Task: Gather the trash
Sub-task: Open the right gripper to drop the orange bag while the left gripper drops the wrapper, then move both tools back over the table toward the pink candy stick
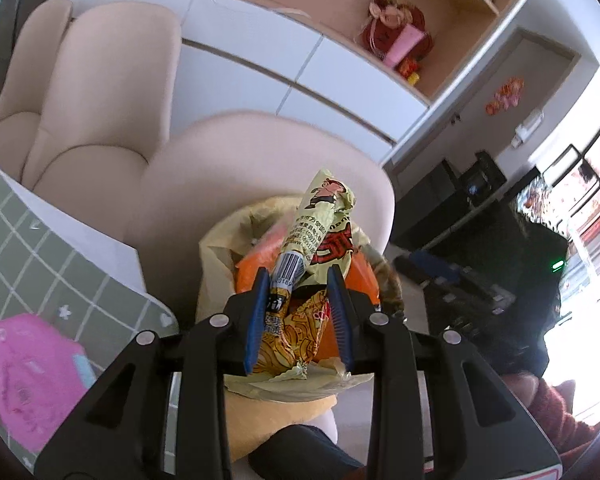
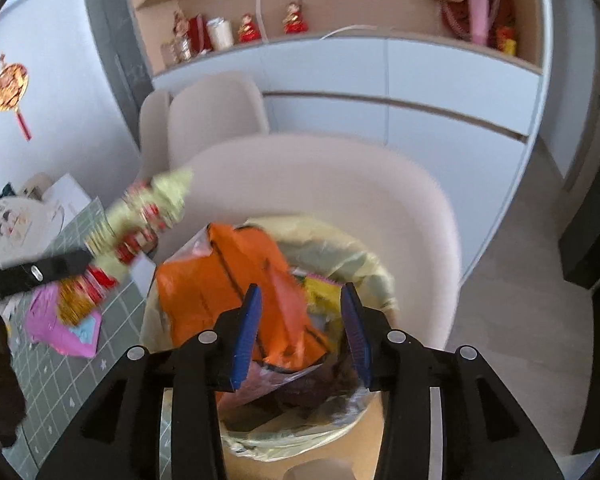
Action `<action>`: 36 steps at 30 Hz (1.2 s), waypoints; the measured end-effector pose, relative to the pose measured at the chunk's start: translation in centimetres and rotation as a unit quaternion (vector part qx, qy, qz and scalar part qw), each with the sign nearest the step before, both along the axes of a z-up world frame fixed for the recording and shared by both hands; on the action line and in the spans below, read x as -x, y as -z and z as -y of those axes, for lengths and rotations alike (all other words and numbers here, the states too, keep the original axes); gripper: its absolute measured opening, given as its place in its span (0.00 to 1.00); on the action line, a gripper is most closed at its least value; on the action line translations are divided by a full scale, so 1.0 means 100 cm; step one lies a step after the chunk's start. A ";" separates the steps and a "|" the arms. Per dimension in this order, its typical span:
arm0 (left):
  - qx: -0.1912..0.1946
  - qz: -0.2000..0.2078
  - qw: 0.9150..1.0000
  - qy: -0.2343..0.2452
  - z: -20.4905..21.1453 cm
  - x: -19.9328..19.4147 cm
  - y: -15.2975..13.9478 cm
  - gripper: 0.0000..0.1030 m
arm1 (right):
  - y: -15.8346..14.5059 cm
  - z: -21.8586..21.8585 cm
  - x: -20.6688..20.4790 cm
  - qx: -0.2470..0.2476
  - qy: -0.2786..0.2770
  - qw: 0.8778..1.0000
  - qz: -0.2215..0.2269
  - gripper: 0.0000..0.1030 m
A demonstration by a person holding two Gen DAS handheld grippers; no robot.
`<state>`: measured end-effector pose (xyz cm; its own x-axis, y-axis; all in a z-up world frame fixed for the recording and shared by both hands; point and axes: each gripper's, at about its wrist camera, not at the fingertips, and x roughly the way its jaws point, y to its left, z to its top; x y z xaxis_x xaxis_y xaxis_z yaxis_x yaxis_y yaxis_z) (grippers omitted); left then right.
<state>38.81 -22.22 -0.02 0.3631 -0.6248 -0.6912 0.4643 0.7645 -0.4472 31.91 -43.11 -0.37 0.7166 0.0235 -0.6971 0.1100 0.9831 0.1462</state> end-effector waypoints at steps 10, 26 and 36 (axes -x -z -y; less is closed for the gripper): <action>-0.160 -0.026 0.982 0.092 0.096 -0.026 0.059 0.26 | 0.006 0.044 0.006 -0.035 0.049 0.998 0.009 0.38; -0.125 -0.035 0.987 0.100 0.079 -0.010 0.057 0.49 | 0.009 0.047 0.013 -0.045 0.060 0.997 0.008 0.38; -0.029 0.053 0.998 -0.007 -0.036 0.052 -0.028 0.50 | -0.028 -0.029 0.012 -0.033 -0.025 0.998 0.038 0.48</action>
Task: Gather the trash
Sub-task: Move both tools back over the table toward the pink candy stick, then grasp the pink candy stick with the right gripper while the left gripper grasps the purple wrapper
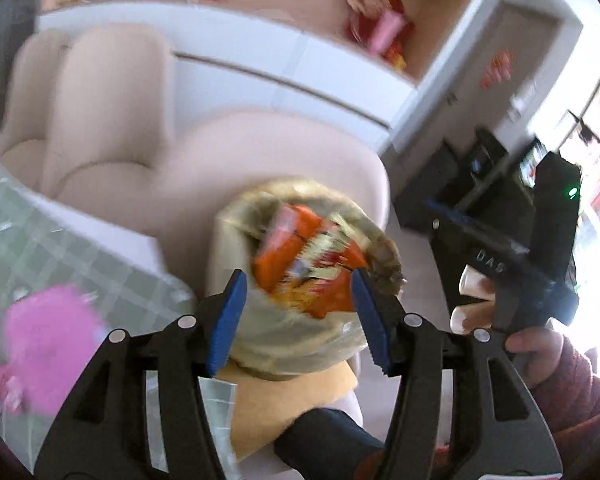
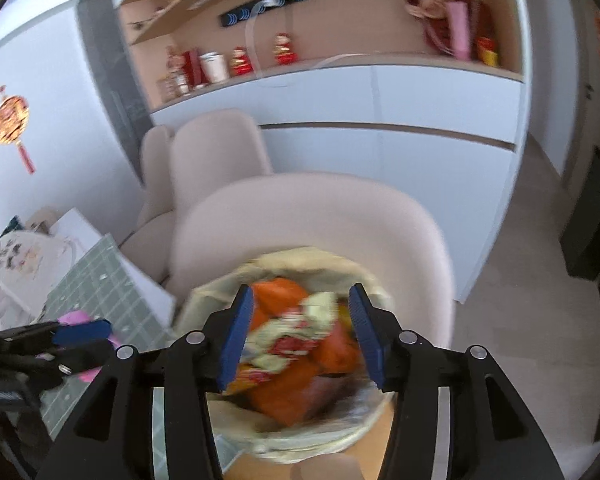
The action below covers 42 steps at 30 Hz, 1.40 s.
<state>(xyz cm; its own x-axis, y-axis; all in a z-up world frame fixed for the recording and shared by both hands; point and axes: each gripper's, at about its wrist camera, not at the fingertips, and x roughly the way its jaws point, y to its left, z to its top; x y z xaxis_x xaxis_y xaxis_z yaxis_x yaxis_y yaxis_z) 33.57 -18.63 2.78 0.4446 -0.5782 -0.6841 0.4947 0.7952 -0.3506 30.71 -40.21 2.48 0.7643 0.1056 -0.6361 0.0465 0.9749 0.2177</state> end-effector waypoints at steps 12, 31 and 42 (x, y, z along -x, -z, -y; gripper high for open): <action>-0.007 -0.018 0.942 -0.336 -0.252 0.096 0.008 0.50 | -0.031 -0.184 -0.017 -0.006 -0.215 0.977 0.013 0.55; 0.019 -0.044 0.889 -0.456 -0.364 0.233 0.048 0.51 | 0.089 -0.416 -0.032 0.117 -0.376 0.917 -0.067 0.55; 0.034 -0.061 0.913 -0.402 -0.380 0.176 0.069 0.52 | 0.116 -0.429 -0.041 0.158 -0.374 0.909 -0.091 0.46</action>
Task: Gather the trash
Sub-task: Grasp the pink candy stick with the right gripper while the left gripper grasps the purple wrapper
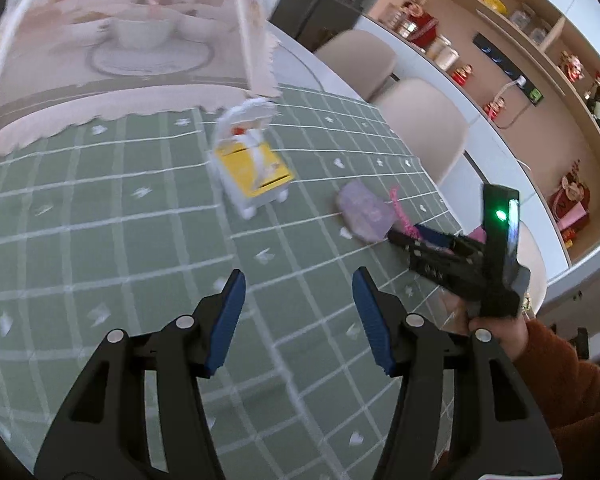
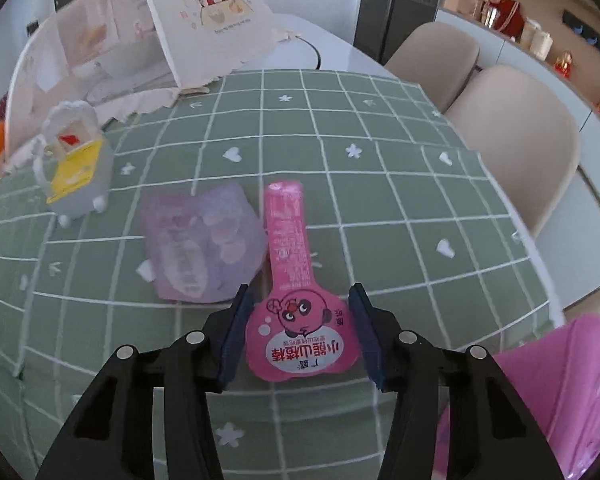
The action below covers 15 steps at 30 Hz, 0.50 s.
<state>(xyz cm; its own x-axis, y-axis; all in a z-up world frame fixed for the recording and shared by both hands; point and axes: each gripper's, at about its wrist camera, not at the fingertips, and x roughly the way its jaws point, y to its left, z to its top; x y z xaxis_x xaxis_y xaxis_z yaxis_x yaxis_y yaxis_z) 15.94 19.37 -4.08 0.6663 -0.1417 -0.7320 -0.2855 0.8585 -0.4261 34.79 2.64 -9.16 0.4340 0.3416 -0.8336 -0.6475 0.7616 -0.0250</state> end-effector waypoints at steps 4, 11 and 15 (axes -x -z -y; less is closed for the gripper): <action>0.011 -0.004 0.999 0.047 0.006 -0.057 0.016 0.52 | -0.004 0.022 0.018 -0.030 0.016 0.998 -0.045 0.46; 0.007 -0.035 0.997 0.063 0.022 -0.128 0.044 0.51 | -0.010 0.067 0.060 -0.040 0.031 0.998 -0.047 0.46; -0.009 -0.036 0.998 0.058 0.033 -0.147 0.050 0.51 | -0.013 0.083 0.068 -0.046 0.041 0.997 -0.044 0.46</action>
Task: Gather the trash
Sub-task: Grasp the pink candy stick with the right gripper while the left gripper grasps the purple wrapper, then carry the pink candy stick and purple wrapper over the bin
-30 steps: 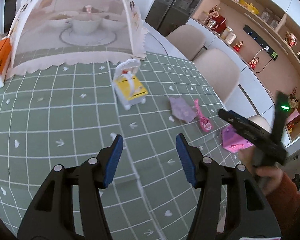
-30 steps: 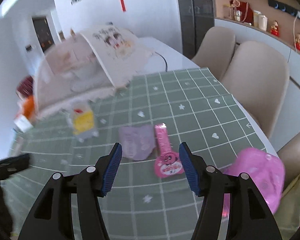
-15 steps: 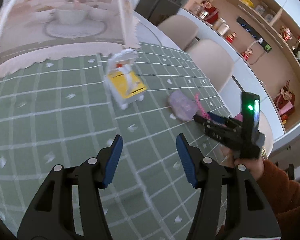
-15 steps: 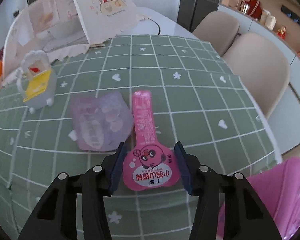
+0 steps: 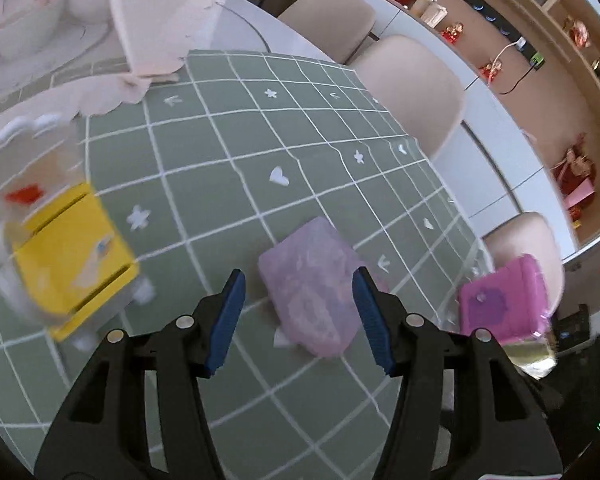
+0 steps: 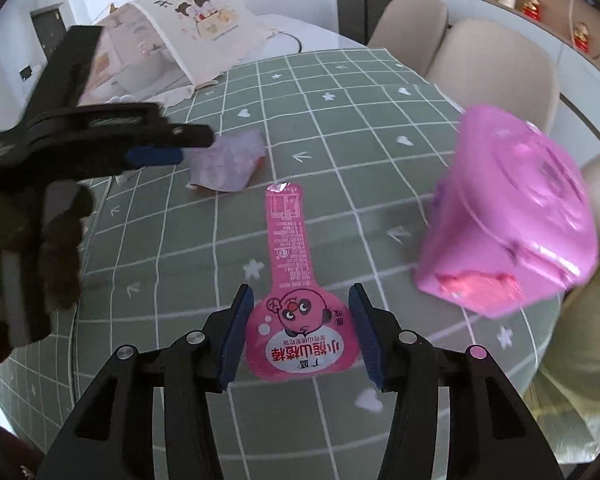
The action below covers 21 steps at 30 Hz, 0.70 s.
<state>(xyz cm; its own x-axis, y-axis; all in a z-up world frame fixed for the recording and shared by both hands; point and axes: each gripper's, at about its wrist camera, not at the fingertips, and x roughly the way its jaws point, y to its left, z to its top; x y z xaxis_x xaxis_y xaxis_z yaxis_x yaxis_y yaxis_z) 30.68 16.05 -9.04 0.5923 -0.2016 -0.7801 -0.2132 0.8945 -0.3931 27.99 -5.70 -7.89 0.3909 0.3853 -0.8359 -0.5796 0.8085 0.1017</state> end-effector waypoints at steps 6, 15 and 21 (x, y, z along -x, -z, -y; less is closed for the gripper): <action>-0.036 -0.012 0.999 -0.016 0.007 -0.012 0.001 0.32 | -0.001 0.007 0.003 -0.011 -0.003 1.000 0.005 0.46; -0.078 0.010 0.997 0.009 0.024 0.006 -0.023 0.02 | -0.017 0.017 0.015 -0.029 -0.002 0.999 0.024 0.46; -0.091 0.066 0.994 0.012 0.028 0.039 -0.076 0.01 | -0.048 0.022 0.020 -0.041 0.005 0.997 0.066 0.46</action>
